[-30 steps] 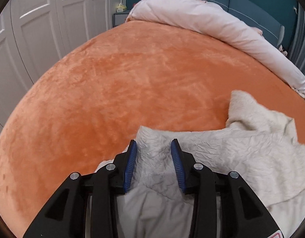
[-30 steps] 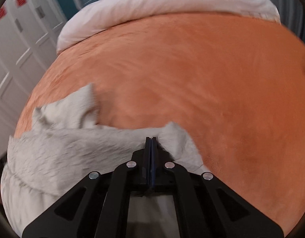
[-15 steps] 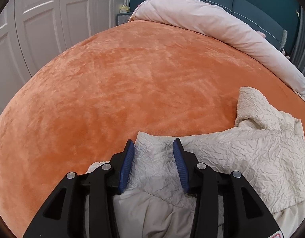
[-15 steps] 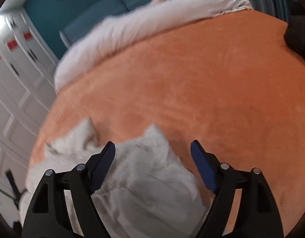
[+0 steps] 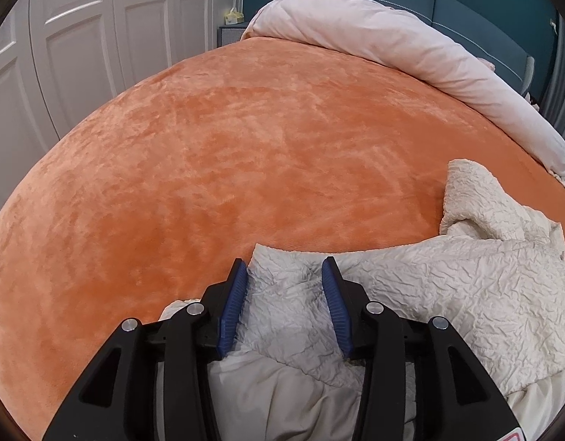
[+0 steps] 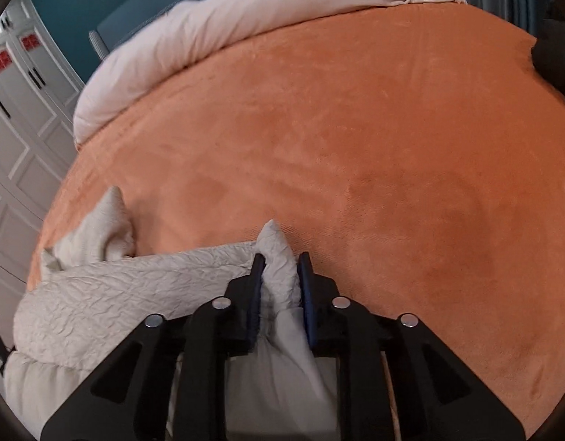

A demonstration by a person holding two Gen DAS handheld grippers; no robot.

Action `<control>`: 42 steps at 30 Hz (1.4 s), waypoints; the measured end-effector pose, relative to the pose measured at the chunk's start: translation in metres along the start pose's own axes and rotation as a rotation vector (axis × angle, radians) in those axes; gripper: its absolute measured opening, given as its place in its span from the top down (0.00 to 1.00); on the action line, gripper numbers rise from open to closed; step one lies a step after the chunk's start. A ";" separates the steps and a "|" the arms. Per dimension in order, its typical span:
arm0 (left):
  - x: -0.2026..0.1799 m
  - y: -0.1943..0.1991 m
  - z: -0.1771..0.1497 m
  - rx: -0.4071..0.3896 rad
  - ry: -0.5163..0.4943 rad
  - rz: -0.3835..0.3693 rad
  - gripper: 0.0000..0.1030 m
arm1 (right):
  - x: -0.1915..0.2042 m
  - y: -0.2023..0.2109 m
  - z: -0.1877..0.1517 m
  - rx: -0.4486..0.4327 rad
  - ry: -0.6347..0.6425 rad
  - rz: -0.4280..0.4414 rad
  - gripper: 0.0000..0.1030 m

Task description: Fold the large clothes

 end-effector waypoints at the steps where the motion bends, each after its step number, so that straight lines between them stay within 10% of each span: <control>1: 0.000 0.000 0.000 0.000 -0.003 0.004 0.58 | 0.001 0.000 0.000 0.002 0.008 -0.004 0.81; 5: -0.003 0.009 0.003 -0.002 -0.035 0.052 0.58 | -0.010 0.020 0.001 -0.007 -0.016 -0.073 0.57; 8: -0.006 0.044 0.005 -0.038 -0.059 0.102 0.49 | 0.000 0.075 0.003 -0.106 -0.017 -0.041 0.57; 16: -0.082 0.148 -0.004 -0.146 -0.091 -0.079 0.35 | 0.096 0.149 -0.025 -0.195 0.200 0.112 0.58; 27: -0.129 0.086 -0.031 -0.015 -0.098 -0.041 0.32 | 0.149 0.086 -0.059 -0.087 0.288 0.098 0.59; 42: -0.135 0.056 -0.048 -0.109 -0.136 0.053 0.25 | 0.149 0.051 -0.079 -0.150 0.336 0.044 0.58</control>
Point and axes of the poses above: each gripper's, at about its wrist camera, not at the fingertips, and y roughly against the way its jaws point, x to its left, z to its top, the point moved 9 cm from there along -y, roughly the way its jaws point, and after that the axes turned 3 degrees about y, right-handed, at the moved point
